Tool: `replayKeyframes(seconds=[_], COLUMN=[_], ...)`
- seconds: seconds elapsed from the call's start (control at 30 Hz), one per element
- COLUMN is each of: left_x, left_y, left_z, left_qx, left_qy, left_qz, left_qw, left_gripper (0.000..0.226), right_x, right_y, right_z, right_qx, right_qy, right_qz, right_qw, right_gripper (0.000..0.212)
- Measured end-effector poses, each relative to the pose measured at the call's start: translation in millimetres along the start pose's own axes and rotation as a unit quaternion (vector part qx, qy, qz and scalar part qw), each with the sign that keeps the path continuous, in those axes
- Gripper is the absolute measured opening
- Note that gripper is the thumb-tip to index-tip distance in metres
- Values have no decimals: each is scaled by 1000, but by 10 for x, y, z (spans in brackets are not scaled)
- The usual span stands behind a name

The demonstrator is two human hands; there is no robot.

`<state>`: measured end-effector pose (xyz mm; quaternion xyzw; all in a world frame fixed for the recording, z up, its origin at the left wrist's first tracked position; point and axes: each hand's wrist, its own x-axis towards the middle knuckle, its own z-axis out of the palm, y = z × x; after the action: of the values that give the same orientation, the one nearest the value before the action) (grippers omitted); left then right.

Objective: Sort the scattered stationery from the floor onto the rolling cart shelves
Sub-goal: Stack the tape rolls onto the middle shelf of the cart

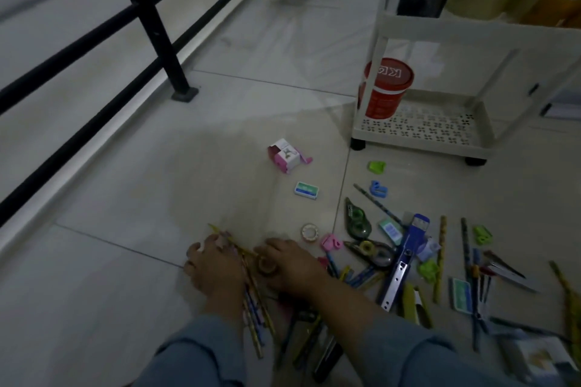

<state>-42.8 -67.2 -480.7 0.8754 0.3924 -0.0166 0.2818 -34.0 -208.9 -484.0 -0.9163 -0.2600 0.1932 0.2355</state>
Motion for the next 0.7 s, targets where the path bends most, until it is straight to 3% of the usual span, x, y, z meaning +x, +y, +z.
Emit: replayKeyframes(seconds=[0.1, 0.17, 0.4, 0.53, 0.63, 0.7], left_x=[63, 78, 162, 87, 79, 75], left_y=[-79, -84, -46, 52, 259, 443], left_z=[-1, 13, 26, 20, 14, 57], left_qx=[31, 22, -48, -144, -238, -321], left_qy=[-77, -83, -57, 30, 42, -47], left_qz=[-7, -7, -65, -32, 81, 121], left_qw=[997, 996, 995, 989, 967, 938], left_gripper=[40, 34, 26, 31, 39, 35], right_x=[9, 16, -38, -6, 24, 26], right_y=[-13, 0, 21, -70, 2, 118], right_z=[90, 96, 105, 166, 42, -148], right_qx=[-64, -70, -70, -108, 9, 170], right_qy=[-3, 8, 25, 47, 137, 250], right_qz=[9, 34, 66, 78, 101, 176], right_qw=[998, 997, 995, 990, 985, 937], right_gripper=[46, 42, 39, 28, 22, 17])
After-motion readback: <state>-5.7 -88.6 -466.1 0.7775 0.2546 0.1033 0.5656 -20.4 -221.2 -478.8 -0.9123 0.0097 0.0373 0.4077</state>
